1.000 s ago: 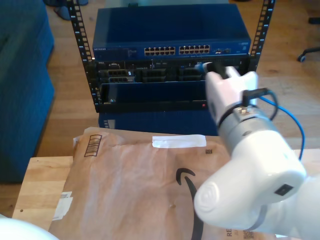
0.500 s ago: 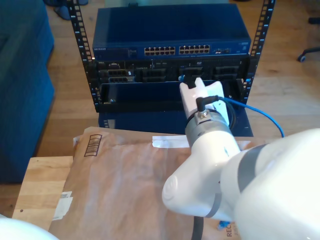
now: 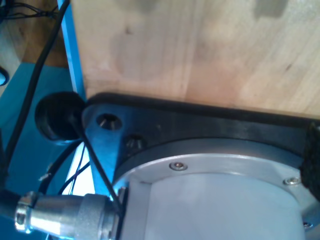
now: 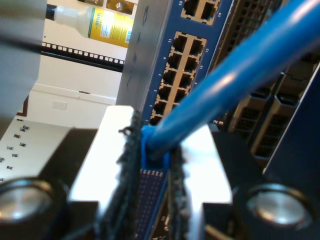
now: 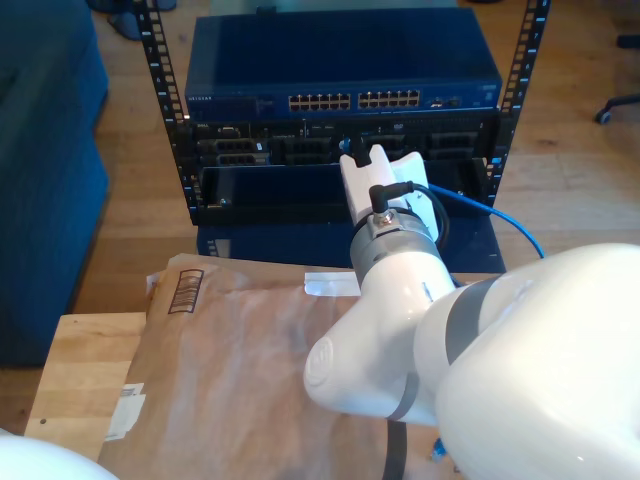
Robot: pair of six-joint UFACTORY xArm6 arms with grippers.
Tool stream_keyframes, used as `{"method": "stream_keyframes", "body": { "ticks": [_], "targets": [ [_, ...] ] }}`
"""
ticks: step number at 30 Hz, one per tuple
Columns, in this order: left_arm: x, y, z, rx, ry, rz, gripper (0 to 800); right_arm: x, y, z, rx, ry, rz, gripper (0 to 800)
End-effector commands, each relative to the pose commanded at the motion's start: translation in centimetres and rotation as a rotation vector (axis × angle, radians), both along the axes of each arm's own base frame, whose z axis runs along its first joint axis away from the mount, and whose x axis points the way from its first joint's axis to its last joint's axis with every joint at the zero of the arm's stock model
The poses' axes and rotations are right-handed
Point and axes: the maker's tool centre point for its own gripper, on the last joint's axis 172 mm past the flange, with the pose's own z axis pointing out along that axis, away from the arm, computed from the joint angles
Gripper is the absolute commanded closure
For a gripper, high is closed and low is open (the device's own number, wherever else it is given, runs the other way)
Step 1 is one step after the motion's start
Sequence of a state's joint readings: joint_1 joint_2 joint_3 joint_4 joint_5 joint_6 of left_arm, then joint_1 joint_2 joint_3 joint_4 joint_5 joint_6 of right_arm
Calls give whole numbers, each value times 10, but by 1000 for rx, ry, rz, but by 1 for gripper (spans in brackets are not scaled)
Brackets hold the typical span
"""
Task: Grab the cable and plug it in
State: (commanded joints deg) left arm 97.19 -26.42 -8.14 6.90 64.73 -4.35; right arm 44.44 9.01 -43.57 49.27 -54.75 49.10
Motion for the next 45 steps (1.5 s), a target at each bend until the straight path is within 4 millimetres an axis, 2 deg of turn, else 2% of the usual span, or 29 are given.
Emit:
{"method": "stream_keyframes", "body": {
  "ticks": [1, 3, 6, 12, 16, 20, 23, 26, 30, 31, 34, 38, 42, 45],
  "targets": [
    [0, 0, 0, 0, 0, 0, 0, -1, -2, 5, 11, 9, 7, 800],
    [0, 0, 0, 0, 0, 0, 0, -1, -1, -10, -2, 68, 33, 800],
    [0, 0, 0, 0, 0, 0, 0, -6, -11, -31, -45, 107, 30, 800],
    [0, 0, 0, 0, 0, 0, 0, -8, -15, -43, -1, 131, 11, 800],
    [0, 0, 0, 0, 0, 0, 0, -22, -24, -54, 42, 156, -3, 800],
    [0, 0, 0, 0, 0, 0, 0, -25, -36, -18, 103, 45, -51, 800],
    [0, 0, 0, 0, 1, -1, 0, -26, -33, -10, 184, -23, -79, 800],
    [0, 0, 0, 0, 0, 0, 0, -15, -12, 3, 210, -69, -45, 800],
    [0, 0, 0, 0, 0, 0, 0, 8, 4, -7, 230, -71, -57, 800],
    [0, 0, 0, 0, 0, 0, 0, 12, 2, -15, 229, -63, -66, 800],
    [0, 0, 0, 0, 0, 0, 0, 27, -10, -11, 306, -73, -105, 800],
    [0, 0, 0, 0, 0, 0, 0, 52, -36, -36, 314, -71, -174, 800],
    [0, 0, 0, 0, 0, 0, 0, 62, -58, -24, 324, -160, -230, 800],
    [0, 0, 0, 0, 0, 0, 0, 69, -59, -23, 333, -176, -244, 800]
  ]
}}
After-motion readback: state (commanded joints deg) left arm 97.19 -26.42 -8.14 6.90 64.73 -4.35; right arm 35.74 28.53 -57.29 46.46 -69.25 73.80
